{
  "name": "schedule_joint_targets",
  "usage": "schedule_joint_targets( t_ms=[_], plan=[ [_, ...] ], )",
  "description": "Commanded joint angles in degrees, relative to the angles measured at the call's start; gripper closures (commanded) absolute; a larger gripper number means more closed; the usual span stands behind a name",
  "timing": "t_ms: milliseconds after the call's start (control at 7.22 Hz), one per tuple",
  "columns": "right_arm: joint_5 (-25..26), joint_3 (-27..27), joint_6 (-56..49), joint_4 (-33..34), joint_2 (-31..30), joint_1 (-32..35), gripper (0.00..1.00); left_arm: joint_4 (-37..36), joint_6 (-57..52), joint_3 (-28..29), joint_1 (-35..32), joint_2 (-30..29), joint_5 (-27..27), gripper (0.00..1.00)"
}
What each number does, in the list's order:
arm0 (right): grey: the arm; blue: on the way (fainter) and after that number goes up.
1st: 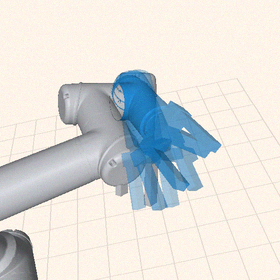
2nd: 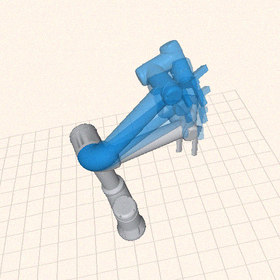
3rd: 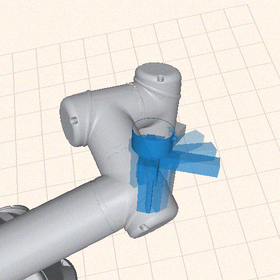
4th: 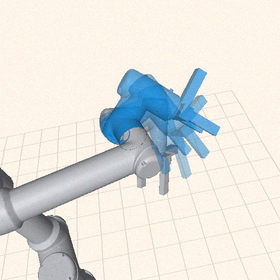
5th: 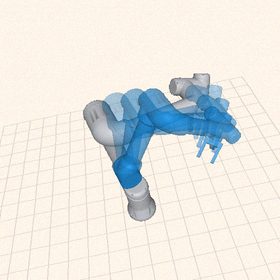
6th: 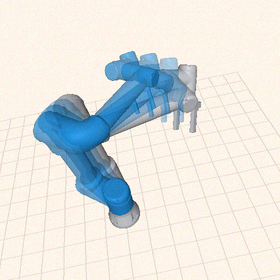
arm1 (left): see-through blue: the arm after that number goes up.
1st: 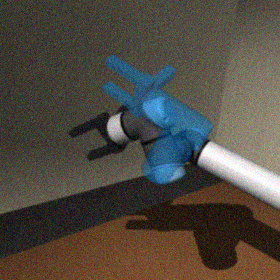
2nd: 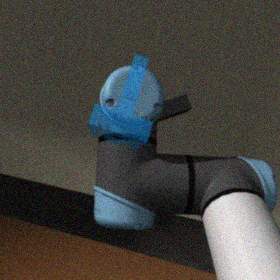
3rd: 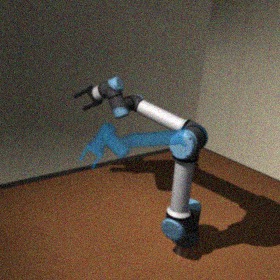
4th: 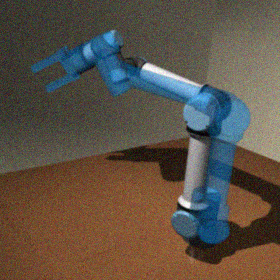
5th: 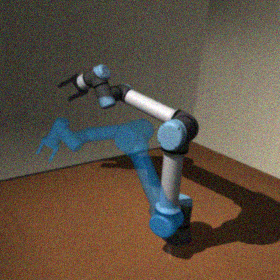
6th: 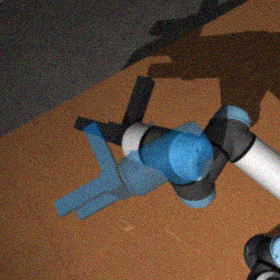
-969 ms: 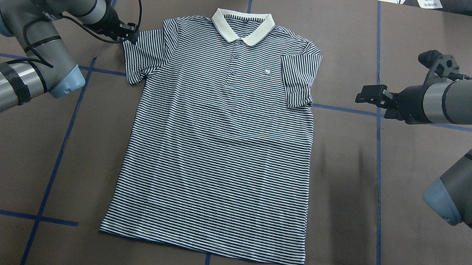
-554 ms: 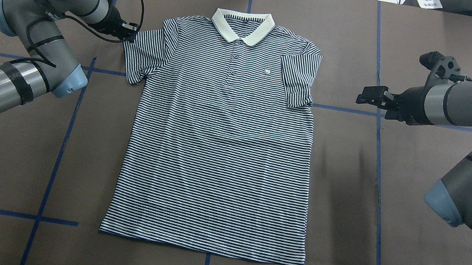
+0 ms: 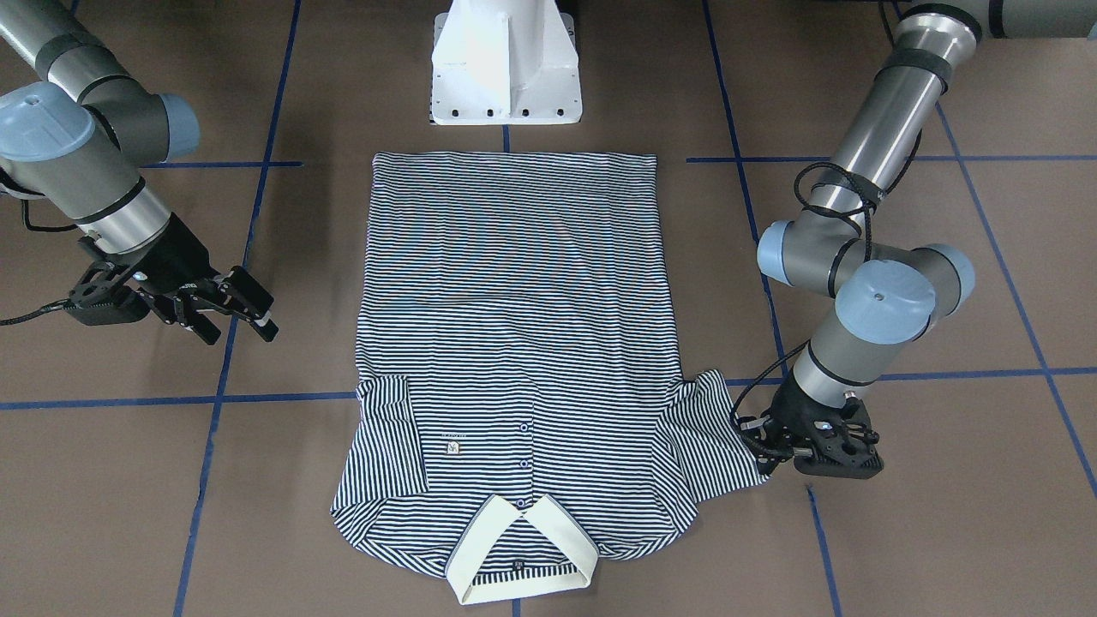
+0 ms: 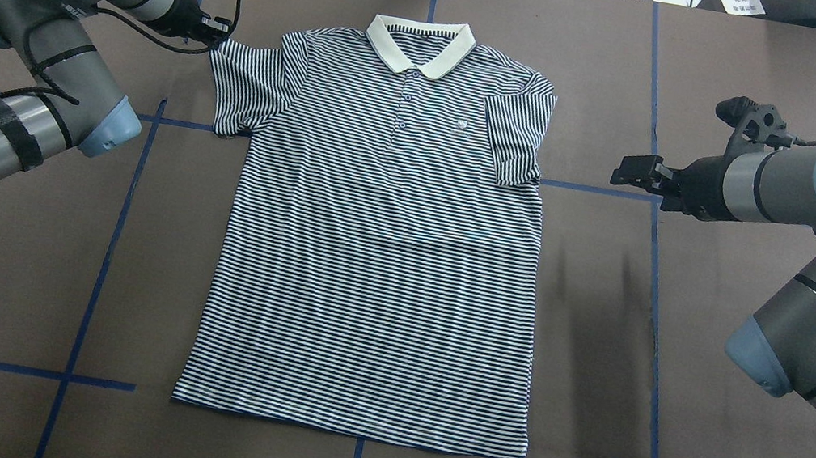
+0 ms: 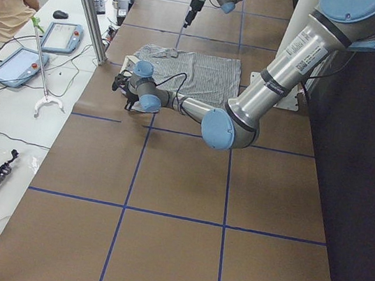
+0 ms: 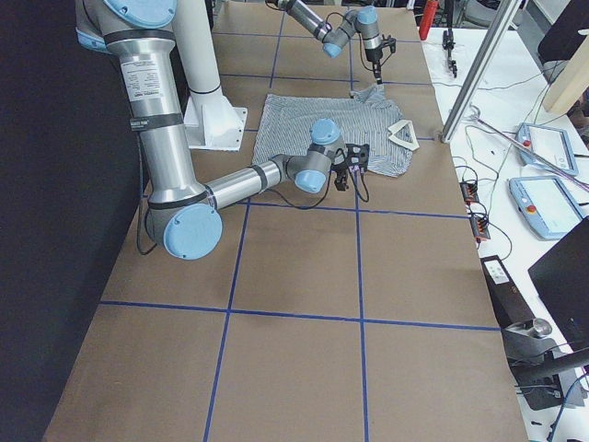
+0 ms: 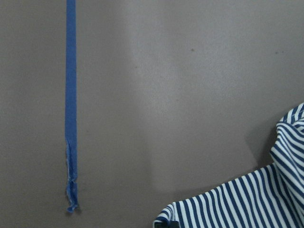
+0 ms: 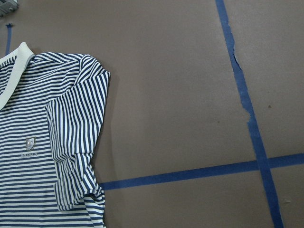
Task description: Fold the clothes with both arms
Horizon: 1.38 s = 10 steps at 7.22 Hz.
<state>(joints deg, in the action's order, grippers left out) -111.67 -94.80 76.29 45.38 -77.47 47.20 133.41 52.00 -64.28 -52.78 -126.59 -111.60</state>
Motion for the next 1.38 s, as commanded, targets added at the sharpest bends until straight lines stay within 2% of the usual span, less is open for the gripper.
schedule_joint_targets(
  t_ms=[0,277,554,831,1246],
  plan=[
    [0.14,0.32,-0.53,-0.03,0.47,-0.27,0.00,-4.44,5.08,-7.40,0.56,0.74,0.07,1.00],
    [0.05,0.58,-0.88,-0.03,0.65,-0.27,0.00,-7.81,11.78,-10.86,5.39,-1.01,4.08,1.00],
    [0.05,0.76,-0.88,0.06,0.83,-0.62,0.00,-10.87,14.17,-9.04,10.21,-5.47,10.67,1.00],
    [0.13,0.85,-0.88,0.06,0.83,-0.97,0.00,-11.15,15.23,0.86,10.59,-13.55,13.07,1.00],
    [0.13,1.20,-0.88,0.06,0.83,-1.23,0.00,-8.53,14.88,7.22,10.85,-14.38,19.65,1.00]
  ],
)
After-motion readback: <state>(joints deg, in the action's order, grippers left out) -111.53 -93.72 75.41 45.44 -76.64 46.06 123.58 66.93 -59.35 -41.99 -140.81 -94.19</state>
